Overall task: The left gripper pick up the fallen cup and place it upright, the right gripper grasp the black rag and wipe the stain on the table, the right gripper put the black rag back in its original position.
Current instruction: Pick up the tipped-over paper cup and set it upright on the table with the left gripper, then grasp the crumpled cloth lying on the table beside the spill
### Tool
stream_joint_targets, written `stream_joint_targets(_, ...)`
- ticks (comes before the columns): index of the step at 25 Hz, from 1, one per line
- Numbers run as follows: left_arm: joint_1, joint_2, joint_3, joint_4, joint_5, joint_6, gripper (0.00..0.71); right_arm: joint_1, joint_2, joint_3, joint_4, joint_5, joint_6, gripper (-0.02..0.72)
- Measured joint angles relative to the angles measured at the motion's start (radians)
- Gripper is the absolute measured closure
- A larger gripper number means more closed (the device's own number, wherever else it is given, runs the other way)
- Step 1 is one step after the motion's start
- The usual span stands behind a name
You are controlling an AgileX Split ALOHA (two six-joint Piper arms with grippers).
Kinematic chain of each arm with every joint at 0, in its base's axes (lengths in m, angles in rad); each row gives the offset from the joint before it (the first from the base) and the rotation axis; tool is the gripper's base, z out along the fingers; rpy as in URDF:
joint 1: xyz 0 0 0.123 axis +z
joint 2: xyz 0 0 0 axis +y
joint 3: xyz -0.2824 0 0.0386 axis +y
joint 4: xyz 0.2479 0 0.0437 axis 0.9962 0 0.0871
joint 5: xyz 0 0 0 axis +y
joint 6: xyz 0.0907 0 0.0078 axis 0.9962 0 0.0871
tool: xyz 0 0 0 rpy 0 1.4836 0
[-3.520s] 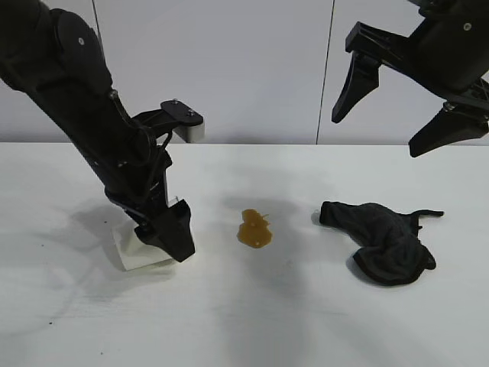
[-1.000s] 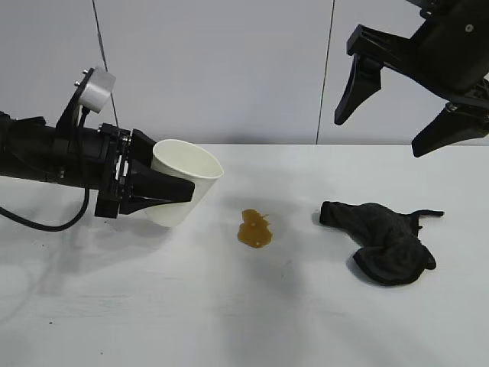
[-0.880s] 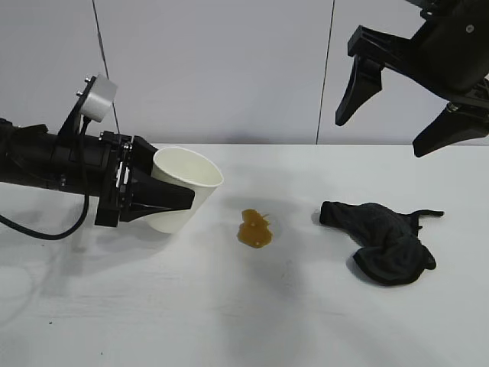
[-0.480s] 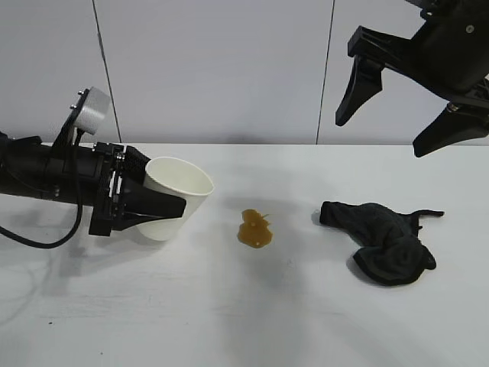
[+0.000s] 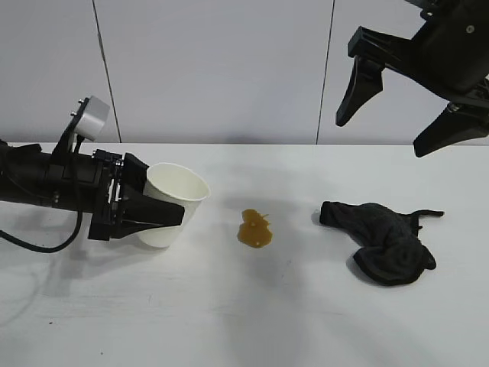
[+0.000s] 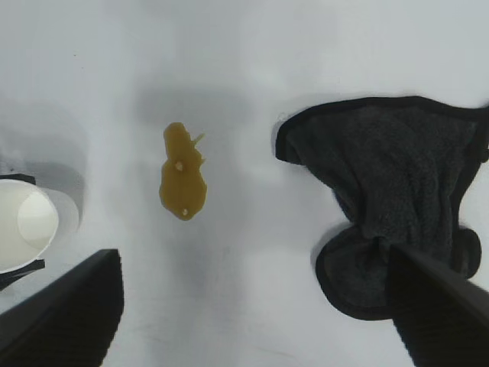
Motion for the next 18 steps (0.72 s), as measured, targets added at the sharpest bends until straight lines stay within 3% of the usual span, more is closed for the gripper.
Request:
stream_joint_targets(3, 0.002, 0.000, 0.000, 0.000, 0.000, -0.016, 0.051, 0.000, 0.000, 0.000, 0.000, 0.004, 0.000, 0.064)
stream_joint_targets(7, 0.007, -0.006, 0.000, 0.000, 0.000, -0.139, 0.024, 0.000, 0.000, 0.000, 0.000, 0.025, 0.000, 0.064)
stream_joint_targets(13, 0.079, -0.132, 0.000, 0.039, -0.011, -0.557, 0.016, 0.000, 0.000, 0.000, 0.000, 0.041, 0.000, 0.064)
stream_joint_targets(18, 0.076, -0.307, -0.001, 0.197, -0.212, -0.988, 0.017, 0.000, 0.000, 0.000, 0.000, 0.054, 0.000, 0.064)
